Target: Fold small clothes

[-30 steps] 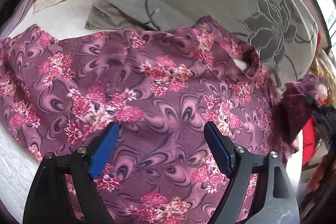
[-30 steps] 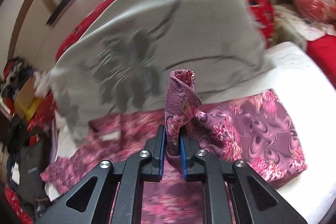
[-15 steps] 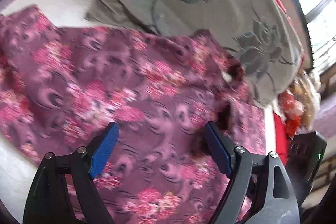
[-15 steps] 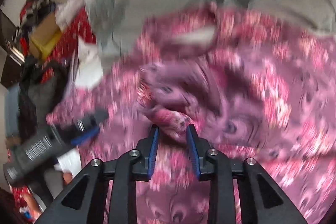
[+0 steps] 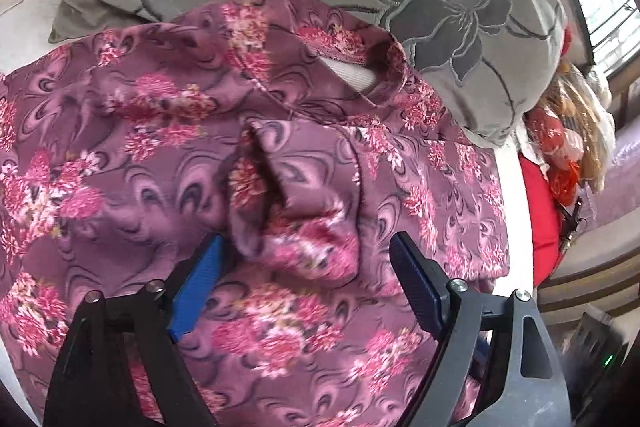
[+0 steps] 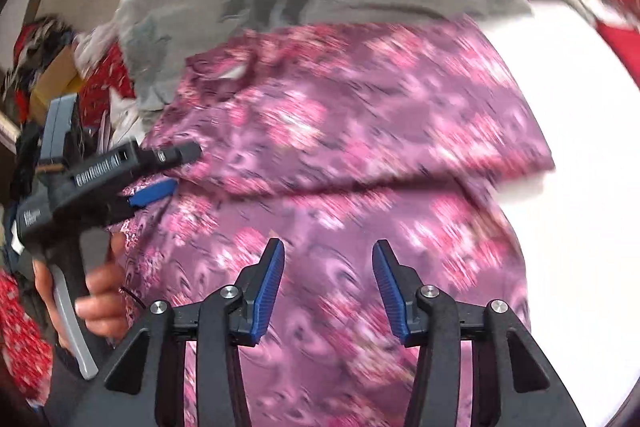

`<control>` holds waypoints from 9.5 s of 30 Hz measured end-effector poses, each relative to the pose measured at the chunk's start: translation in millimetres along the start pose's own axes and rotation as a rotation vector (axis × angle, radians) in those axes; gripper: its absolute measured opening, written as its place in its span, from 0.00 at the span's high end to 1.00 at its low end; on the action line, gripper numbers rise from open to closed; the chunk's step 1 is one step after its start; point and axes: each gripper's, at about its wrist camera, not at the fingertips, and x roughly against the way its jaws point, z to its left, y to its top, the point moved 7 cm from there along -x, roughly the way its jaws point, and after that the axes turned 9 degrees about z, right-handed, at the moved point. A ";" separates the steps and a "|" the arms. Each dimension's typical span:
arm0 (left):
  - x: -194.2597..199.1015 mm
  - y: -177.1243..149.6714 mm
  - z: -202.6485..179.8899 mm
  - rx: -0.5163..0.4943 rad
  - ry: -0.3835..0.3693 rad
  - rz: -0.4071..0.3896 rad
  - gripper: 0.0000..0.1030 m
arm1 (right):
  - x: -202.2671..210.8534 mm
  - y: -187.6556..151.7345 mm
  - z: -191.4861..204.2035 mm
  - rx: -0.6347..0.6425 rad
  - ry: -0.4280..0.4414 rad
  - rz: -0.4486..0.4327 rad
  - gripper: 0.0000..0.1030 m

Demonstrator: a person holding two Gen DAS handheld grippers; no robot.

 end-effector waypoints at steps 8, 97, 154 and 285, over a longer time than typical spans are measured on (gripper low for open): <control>20.5 8.2 10.3 0.116 -0.018 -0.014 0.94 | 0.7 -16.5 -19.7 -0.085 0.101 -0.026 0.51; 235.9 24.9 361.8 0.502 0.285 -0.334 0.92 | -80.4 24.4 104.7 0.160 -0.259 -0.266 0.01; 83.5 -71.9 121.0 0.241 0.050 -0.050 0.52 | -16.8 43.7 58.9 0.176 -0.218 -0.292 0.01; 46.7 -216.8 54.5 0.022 0.328 0.151 0.56 | 35.8 -131.9 -63.5 0.107 -0.031 0.150 0.78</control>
